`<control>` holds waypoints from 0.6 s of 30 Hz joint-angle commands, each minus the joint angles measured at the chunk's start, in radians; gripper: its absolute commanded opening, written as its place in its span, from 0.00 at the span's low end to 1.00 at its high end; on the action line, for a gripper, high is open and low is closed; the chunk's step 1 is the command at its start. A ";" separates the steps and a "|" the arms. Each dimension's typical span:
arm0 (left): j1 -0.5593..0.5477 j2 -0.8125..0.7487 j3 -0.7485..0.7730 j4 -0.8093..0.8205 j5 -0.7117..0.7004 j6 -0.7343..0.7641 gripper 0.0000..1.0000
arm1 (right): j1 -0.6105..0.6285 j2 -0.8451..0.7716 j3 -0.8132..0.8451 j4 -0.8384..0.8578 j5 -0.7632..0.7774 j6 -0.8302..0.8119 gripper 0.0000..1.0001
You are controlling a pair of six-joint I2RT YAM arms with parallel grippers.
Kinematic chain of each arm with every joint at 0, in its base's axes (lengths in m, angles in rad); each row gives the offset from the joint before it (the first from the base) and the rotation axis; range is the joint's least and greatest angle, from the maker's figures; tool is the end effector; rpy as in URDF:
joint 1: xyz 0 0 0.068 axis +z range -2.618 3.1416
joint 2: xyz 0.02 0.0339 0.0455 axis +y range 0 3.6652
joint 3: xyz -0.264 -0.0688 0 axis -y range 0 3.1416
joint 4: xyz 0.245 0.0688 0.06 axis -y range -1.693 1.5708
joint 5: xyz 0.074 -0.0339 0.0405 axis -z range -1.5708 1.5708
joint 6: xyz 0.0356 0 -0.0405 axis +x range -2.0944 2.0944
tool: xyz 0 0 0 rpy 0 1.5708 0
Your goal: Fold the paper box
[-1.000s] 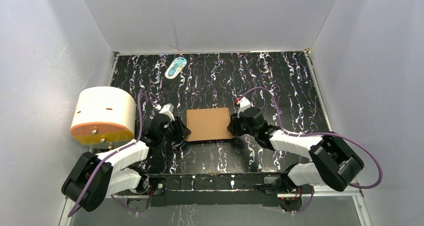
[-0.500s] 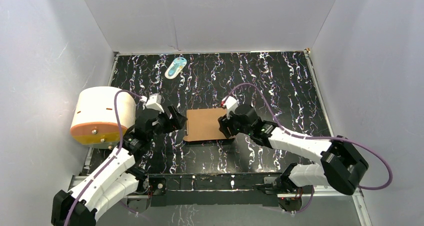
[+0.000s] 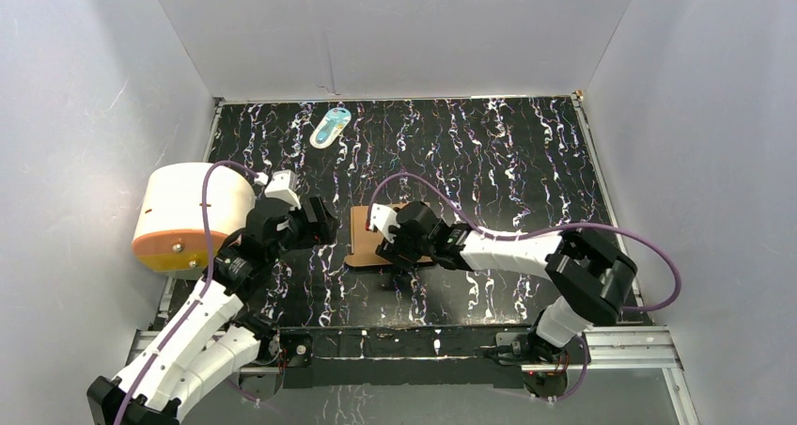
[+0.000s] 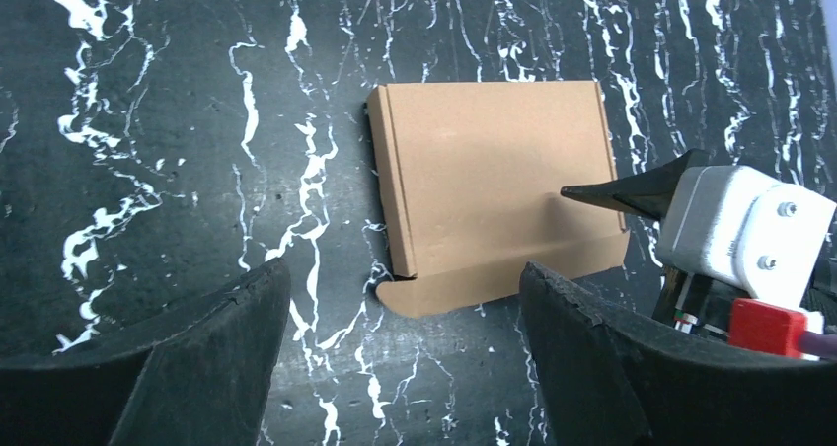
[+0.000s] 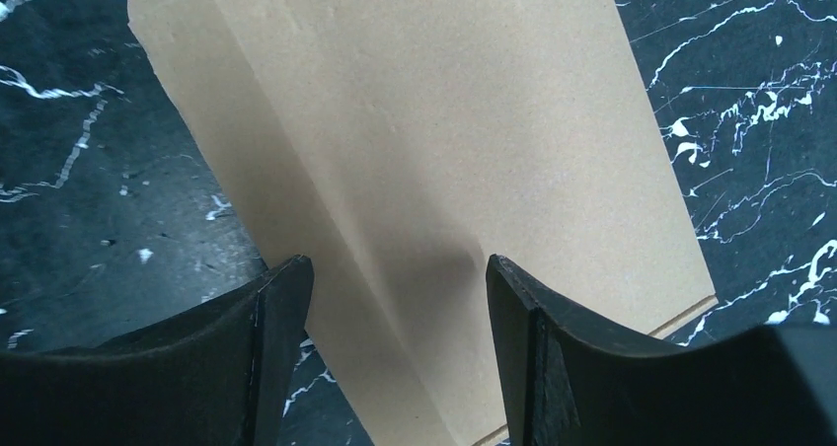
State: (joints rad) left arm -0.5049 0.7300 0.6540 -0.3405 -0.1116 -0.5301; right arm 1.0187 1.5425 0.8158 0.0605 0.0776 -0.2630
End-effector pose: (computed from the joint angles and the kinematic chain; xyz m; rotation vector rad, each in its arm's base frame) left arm 0.1526 -0.0798 0.2865 -0.0992 2.0255 -0.5544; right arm 0.1710 0.2724 0.1918 -1.3136 1.8322 0.3227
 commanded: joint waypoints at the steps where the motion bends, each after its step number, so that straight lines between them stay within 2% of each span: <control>1: 0.007 -0.021 0.016 -0.058 -0.052 0.044 0.83 | 0.010 0.047 0.055 0.012 0.041 -0.096 0.73; 12: 0.062 0.022 0.011 0.004 0.013 0.024 0.84 | 0.102 0.112 0.076 0.004 0.171 -0.179 0.74; 18: 0.111 0.149 0.107 -0.013 0.060 0.085 0.85 | 0.164 0.133 0.101 -0.050 0.266 -0.247 0.80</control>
State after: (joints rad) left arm -0.4194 0.8162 0.6704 -0.3489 -0.1020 -0.4984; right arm 1.1431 1.6600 0.8761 0.0322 0.2520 -0.4473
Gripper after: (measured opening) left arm 0.842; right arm 0.791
